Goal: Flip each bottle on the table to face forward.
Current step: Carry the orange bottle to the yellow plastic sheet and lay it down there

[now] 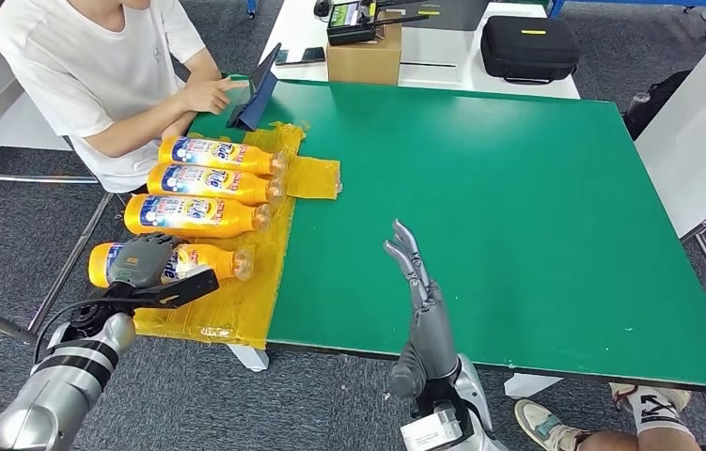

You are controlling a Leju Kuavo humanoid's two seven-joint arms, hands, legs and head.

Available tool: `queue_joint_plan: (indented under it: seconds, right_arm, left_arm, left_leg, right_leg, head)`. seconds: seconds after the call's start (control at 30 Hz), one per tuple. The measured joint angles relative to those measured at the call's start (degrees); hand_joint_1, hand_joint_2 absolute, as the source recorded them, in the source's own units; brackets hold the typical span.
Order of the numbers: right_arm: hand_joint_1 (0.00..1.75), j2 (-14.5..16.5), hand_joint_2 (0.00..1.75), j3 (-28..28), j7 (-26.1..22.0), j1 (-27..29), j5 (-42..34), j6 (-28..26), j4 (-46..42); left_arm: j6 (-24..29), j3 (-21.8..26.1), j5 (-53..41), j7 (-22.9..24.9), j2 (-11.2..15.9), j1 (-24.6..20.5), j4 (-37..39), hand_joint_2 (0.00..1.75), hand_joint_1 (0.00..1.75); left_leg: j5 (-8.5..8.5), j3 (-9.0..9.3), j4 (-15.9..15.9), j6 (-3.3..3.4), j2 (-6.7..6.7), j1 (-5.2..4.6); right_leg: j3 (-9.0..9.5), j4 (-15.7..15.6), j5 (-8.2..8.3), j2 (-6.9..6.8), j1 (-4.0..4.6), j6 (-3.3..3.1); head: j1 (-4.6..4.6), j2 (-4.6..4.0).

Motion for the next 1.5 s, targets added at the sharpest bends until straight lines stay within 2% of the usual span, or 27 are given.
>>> queue_joint_plan:
  seconds: [0.33, 0.47, 0.63, 0.77, 0.9, 1.0, 1.1, 1.17, 1.33, 1.5]
  right_arm:
    - [0.0, -0.3, 0.0, 0.0, 0.0, -0.8, -1.8, 0.9, 0.1]
    - [0.0, -0.3, 0.0, 0.0, 0.0, -1.1, -2.6, 1.3, 0.4]
    - [0.0, -0.3, 0.0, 0.0, 0.0, -1.3, -3.2, 1.6, 0.9]
    - [0.0, -0.3, 0.0, 0.0, 0.0, -1.5, -3.3, 1.7, 1.2]
    - [0.0, -0.3, 0.0, 0.0, 0.0, -1.6, -3.9, 1.7, 1.4]
    - [0.0, -0.3, 0.0, 0.0, 0.0, -2.0, -4.8, 1.6, 1.7]
    - [0.0, -0.3, 0.0, 0.3, 0.0, -2.5, -5.5, 1.5, 2.0]
    - [0.0, -0.3, 0.0, 0.5, 0.0, -2.8, -5.6, 1.5, 2.2]
    - [0.0, -0.3, 0.0, 0.7, 0.0, -3.4, -5.8, 1.4, 2.7]
    - [0.0, -0.3, 0.0, 0.8, 0.0, -4.0, -6.1, 0.9, 3.1]
  left_arm:
    - [-1.9, -1.5, 2.4, -4.2, 0.0, -3.3, 6.3, 1.75, 1.75]
    - [-2.7, -1.7, 4.4, -8.7, -0.5, -3.2, 6.7, 1.75, 1.03]
    - [-4.0, -2.2, 6.0, -12.4, -0.8, -3.2, 6.6, 1.75, 1.03]
    - [-4.7, -2.5, 6.5, -13.1, -0.9, -3.2, 6.5, 1.75, 0.0]
    - [-9.3, -2.6, 9.9, -16.5, -1.0, -2.9, 6.2, 1.75, 0.0]
    - [-15.2, -2.6, 16.1, -20.8, -1.2, -2.3, 4.6, 1.75, 0.0]
    - [-22.4, -2.7, 24.1, -24.1, -1.5, -0.2, 0.3, 1.75, 0.0]
    - [-25.2, -3.5, 27.1, -24.0, -1.7, 1.5, -3.7, 1.75, 0.0]
    - [-25.7, -7.0, 28.9, -21.2, -1.2, 4.0, -10.6, 1.75, 0.0]
    - [-24.2, -9.0, 31.8, -21.6, -0.8, 5.6, -12.9, 1.75, 0.0]
  left_leg:
    - [-0.01, 0.59, 0.0, -0.15, -0.03, 0.01]
    - [-0.01, 0.62, 0.0, -0.14, -0.09, -0.01]
    - [0.02, 0.62, 0.0, -0.11, -0.5, -0.03]
    - [0.03, 0.63, 0.0, -0.1, -0.59, -0.04]
    - [0.03, 0.62, 0.0, -0.1, -0.58, -0.04]
    - [0.03, 0.63, 0.0, -0.1, -0.58, -0.04]
    - [0.03, 0.59, 0.0, -0.1, -0.54, -0.03]
    - [0.04, 0.52, 0.0, -0.1, -0.52, -0.01]
    - [0.05, 0.39, 0.0, -0.1, -0.51, -0.01]
    - [0.04, 0.22, 0.0, -0.1, -0.47, -0.01]
  right_leg:
    - [0.55, 0.1, -0.09, -0.02, 0.03, -0.13]
    - [0.6, 0.1, -0.09, -0.05, 0.0, -0.12]
    - [0.69, 0.1, -0.19, -0.36, -0.03, -0.01]
    - [0.73, 0.1, -0.2, -0.4, -0.03, 0.01]
    - [0.74, 0.1, -0.2, -0.4, -0.03, 0.02]
    - [0.73, 0.1, -0.2, -0.4, -0.03, 0.02]
    - [0.66, 0.1, -0.2, -0.39, -0.02, 0.02]
    - [0.58, 0.1, -0.19, -0.38, -0.01, 0.02]
    - [0.49, 0.1, -0.18, -0.39, -0.01, 0.03]
    - [0.29, 0.1, -0.19, -0.38, -0.01, 0.03]
  head:
    - [0.0, 0.0]
    - [0.0, 0.0]
    - [0.0, 0.0]
    - [0.0, -0.01]
    - [0.01, 0.0]
    - [0.0, 0.0]
    - [0.0, 0.0]
    - [0.01, 0.0]
    - [0.01, -0.01]
    - [0.01, 0.0]
